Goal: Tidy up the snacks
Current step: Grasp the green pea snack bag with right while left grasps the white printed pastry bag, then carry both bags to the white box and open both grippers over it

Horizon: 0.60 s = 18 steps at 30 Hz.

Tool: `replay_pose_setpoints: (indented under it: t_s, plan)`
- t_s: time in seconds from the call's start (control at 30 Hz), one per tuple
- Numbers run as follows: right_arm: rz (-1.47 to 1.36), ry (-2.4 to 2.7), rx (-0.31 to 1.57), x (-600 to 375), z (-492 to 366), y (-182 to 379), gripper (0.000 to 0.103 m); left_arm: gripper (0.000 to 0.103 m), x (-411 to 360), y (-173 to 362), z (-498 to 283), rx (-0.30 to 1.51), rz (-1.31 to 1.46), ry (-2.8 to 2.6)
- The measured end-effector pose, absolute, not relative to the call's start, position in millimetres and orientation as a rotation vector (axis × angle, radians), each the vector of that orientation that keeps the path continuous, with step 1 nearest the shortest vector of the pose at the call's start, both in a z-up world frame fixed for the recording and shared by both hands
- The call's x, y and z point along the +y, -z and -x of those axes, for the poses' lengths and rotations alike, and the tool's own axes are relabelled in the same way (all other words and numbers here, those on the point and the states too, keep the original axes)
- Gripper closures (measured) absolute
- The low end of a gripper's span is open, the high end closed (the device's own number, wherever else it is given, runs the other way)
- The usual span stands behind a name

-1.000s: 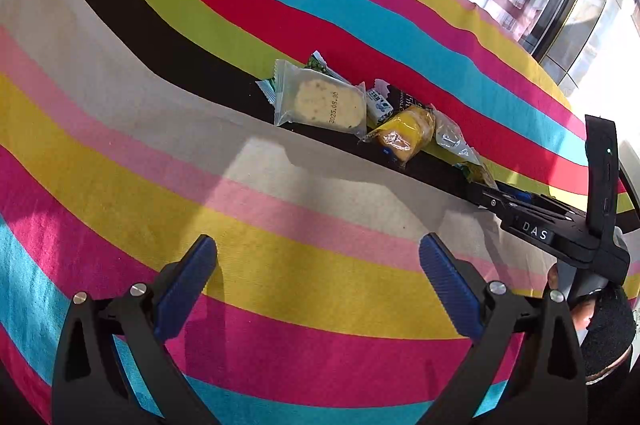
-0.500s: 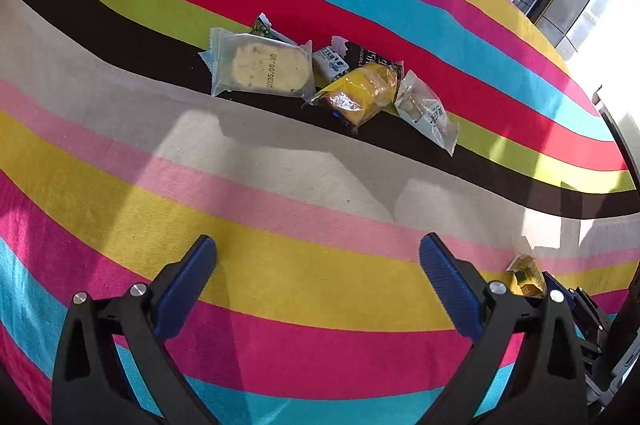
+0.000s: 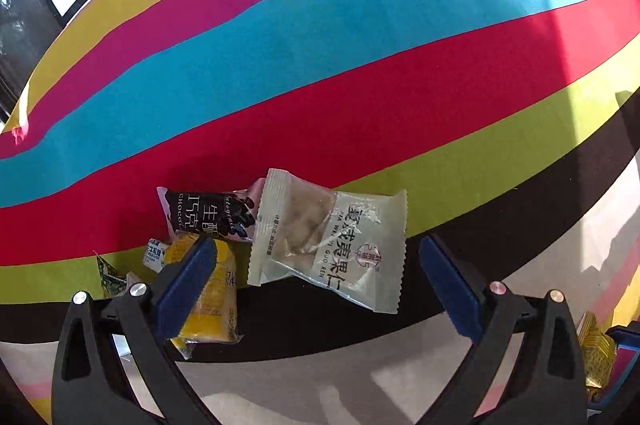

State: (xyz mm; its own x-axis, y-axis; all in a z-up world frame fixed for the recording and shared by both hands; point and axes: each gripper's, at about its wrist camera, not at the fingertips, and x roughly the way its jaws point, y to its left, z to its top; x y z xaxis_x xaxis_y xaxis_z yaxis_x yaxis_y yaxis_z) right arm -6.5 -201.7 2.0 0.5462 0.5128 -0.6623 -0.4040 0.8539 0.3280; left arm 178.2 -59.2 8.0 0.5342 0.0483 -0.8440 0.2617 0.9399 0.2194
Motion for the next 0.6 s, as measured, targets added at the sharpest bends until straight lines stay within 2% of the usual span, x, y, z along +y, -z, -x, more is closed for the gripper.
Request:
replay_pose_setpoints:
  t_s: [0.17, 0.2, 0.23, 0.27, 0.3, 0.33, 0.37, 0.6]
  plan:
    - [-0.142, -0.547, 0.831, -201, 6, -2, 0.054, 0.001, -50, -2, -178, 1.003, -0.295, 0.184]
    - [-0.140, -0.547, 0.832, -201, 6, -2, 0.054, 0.008, -48, -2, -175, 0.988, -0.291, 0.196]
    - [-0.138, -0.547, 0.833, -200, 3, -2, 0.054, 0.018, -43, -3, -167, 0.983, -0.250, 0.244]
    - [-0.137, -0.546, 0.833, -199, 2, -2, 0.054, 0.042, -39, -3, -164, 0.989, -0.203, 0.290]
    - [-0.138, -0.546, 0.833, -199, 2, -3, 0.054, 0.057, -38, -4, -158, 0.978, -0.189, 0.312]
    - [-0.142, -0.547, 0.831, -199, 3, -3, 0.054, 0.076, -39, -5, -151, 0.955, -0.213, 0.308]
    - [-0.146, -0.547, 0.829, -200, 3, -3, 0.054, 0.080, -41, -5, -142, 0.940, -0.228, 0.314]
    - [-0.149, -0.549, 0.827, -199, 4, -2, 0.054, 0.080, -45, -5, -74, 0.846, -0.211, 0.331]
